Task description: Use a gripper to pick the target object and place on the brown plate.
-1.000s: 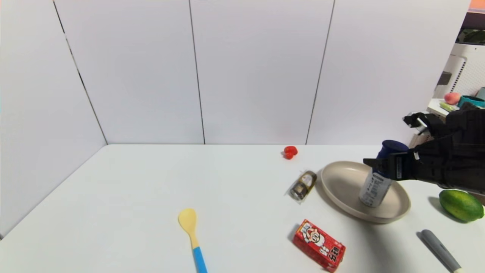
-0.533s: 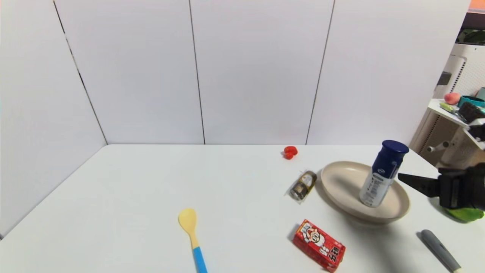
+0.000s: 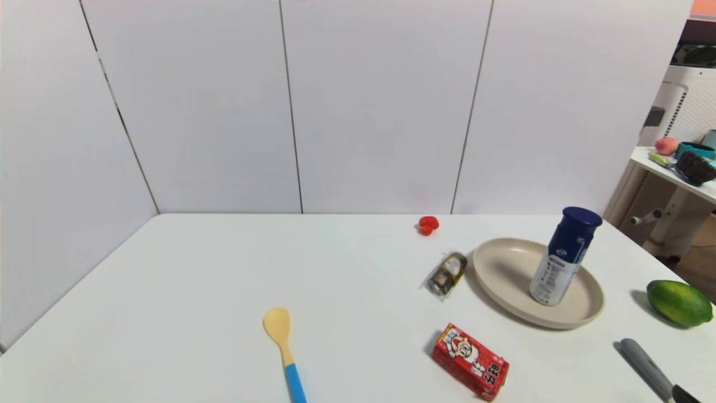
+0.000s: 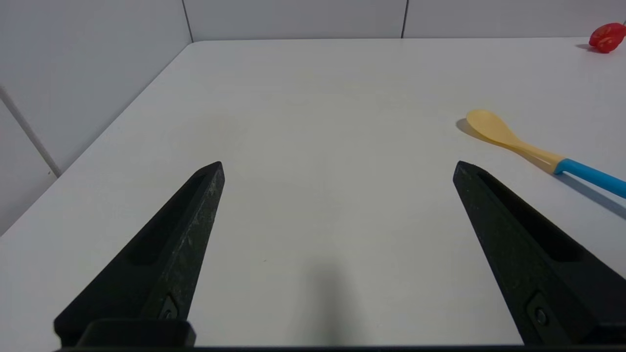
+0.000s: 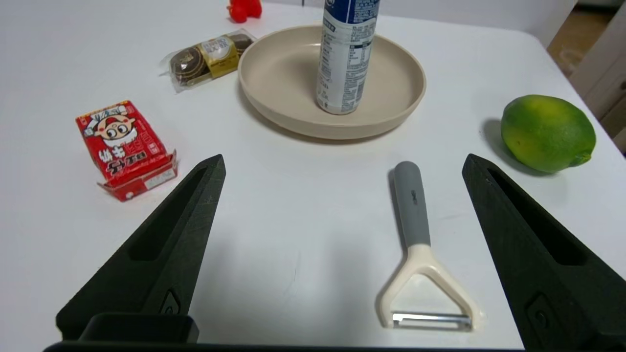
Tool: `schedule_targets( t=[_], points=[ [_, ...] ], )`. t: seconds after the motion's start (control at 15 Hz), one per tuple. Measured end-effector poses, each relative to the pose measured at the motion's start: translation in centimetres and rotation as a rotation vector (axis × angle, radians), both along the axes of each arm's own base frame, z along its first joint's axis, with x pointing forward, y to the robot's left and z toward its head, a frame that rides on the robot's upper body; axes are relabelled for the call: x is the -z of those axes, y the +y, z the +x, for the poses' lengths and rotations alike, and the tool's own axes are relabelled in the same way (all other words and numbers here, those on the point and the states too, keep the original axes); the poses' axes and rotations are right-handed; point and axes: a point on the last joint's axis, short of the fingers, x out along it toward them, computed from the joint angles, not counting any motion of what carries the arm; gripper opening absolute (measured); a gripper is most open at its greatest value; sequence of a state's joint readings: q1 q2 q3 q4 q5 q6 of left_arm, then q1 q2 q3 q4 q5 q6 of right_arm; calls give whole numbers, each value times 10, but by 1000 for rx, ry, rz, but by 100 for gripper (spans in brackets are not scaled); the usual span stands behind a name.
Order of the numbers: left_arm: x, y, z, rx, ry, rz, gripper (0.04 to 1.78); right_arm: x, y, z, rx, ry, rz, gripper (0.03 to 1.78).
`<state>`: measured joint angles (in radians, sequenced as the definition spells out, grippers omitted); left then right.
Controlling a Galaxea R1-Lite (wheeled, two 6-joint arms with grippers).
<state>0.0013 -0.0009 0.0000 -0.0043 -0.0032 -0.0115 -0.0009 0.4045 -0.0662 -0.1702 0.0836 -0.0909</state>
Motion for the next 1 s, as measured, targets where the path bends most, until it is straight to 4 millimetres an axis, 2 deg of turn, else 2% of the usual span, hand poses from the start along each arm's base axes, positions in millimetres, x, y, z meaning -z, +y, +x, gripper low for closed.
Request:
schedule_targets(
  t=[0.4, 0.67, 1.0],
  points=[
    [0, 0, 0, 0, 0, 0, 169, 36, -1, -32, 23, -113, -48, 169],
    [0, 0, 0, 0, 0, 0, 169, 39, -1, -37, 30, -153, -33, 169],
    [0, 0, 0, 0, 0, 0, 169, 39, -2, -38, 84, -159, 78, 169]
  ],
)
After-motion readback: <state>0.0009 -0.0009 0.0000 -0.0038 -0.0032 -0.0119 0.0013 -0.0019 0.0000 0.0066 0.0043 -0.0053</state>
